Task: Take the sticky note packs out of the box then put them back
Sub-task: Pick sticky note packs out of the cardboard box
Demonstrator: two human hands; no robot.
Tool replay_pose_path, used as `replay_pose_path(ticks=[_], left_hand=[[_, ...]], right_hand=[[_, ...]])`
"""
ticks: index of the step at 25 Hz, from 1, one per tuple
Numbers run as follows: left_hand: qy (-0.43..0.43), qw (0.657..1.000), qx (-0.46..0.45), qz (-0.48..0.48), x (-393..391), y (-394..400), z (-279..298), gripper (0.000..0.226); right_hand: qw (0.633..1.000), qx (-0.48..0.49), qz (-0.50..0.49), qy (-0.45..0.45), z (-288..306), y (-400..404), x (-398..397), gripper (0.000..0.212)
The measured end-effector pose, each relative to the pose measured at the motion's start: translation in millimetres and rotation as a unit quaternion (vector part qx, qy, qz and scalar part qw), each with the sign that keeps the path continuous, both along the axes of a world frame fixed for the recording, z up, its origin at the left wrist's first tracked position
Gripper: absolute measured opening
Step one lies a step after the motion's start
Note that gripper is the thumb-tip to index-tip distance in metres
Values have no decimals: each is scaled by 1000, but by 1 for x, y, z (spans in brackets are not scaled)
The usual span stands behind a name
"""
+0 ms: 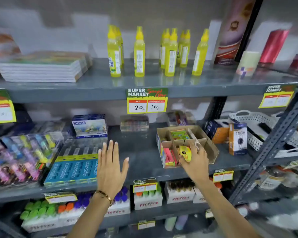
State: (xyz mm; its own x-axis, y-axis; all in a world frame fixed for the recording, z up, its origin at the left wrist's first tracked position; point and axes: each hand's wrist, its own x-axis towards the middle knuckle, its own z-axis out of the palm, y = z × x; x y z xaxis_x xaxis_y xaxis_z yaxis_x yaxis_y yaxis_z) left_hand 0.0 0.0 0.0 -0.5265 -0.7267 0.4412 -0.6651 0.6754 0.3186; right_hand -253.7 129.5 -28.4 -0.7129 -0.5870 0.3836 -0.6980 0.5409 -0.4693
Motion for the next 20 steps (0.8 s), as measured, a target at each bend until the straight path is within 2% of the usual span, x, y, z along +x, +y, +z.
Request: replay_pose_path(ticks=[4,8,11,16,20], left_hand=[[-55,996,55,45,17,-33,-46,84],[-96,989,91,65,23,-64,-70,88],[-119,984,104,79,22,-72,-78,83],[-121,978,144,90,18,-75,-84,75],[-125,975,154,98,17,-75,-82,75]], right_hand=[[989,114,-24,-87,-26,-12,-24,80],[988,101,-10,-115,-43,-27,-34,81],[985,97,10,-143,-46,-26,-41,81],[977,163,52,-126,-49,-24,-49,94],[981,147,50,-116,-51,-22,-51,88]])
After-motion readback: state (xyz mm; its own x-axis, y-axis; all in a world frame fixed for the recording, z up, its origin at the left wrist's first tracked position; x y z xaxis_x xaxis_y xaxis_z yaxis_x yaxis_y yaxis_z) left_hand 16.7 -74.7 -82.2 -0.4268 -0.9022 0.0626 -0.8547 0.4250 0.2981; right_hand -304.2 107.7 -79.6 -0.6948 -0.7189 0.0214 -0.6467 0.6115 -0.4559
